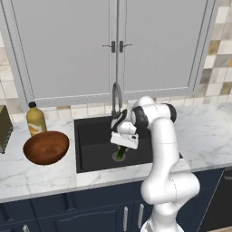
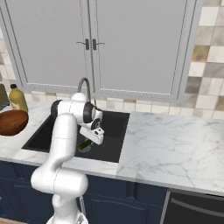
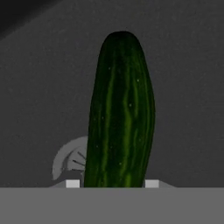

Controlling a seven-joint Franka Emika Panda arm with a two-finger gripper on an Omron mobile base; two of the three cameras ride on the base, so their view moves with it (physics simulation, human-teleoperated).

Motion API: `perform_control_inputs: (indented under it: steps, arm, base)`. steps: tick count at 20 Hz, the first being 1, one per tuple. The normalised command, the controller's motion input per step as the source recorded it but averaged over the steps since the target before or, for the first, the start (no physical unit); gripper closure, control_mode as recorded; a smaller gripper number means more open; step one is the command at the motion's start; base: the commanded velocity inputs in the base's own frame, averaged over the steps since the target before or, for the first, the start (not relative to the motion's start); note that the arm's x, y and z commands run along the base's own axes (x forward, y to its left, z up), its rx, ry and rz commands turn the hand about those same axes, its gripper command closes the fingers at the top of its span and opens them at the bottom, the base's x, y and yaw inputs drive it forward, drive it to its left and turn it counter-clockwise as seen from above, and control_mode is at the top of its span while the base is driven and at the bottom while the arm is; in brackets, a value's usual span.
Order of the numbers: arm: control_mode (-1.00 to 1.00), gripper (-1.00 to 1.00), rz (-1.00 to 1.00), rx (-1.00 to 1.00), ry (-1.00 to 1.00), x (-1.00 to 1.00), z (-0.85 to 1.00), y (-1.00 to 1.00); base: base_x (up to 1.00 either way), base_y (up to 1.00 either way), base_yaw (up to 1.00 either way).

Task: Pick the cucumber from the sink and place it in the bowl. Then pick the bowl and place it in the microwave. Then close the microwave door and press the start button.

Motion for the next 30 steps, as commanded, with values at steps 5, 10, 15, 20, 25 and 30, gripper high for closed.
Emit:
perform_control_inputs:
  steps: [5,10,15,20,25,30]
  arm:
    - [-1.0,1.0,0.0,0.18,-0.08,-0.67,0.95,-0.22]
    - [-1.0,1.0,-0.01,0.05,-0.13,-0.81,1.0,0.02]
    - [-1.0,1.0,-0.01,0.0,-0.18,-1.0,1.0,0.34]
    - [-1.0,1.0,0.01,0.0,-0.12,-1.0,1.0,0.63]
    - [-1.0,1.0,0.01,-0.03,-0.05,-0.94,1.0,0.9]
    - [-1.0,1.0,0.04,-0.08,-0.02,-0.39,1.0,1.0]
  base:
    - [0.0,0.0,0.0]
    - [0.0,0.0,0.0]
    - [0.0,0.0,0.0]
    - [0.0,0.0,0.0]
    - [0.0,0.0,0.0]
    - [0.0,0.0,0.0]
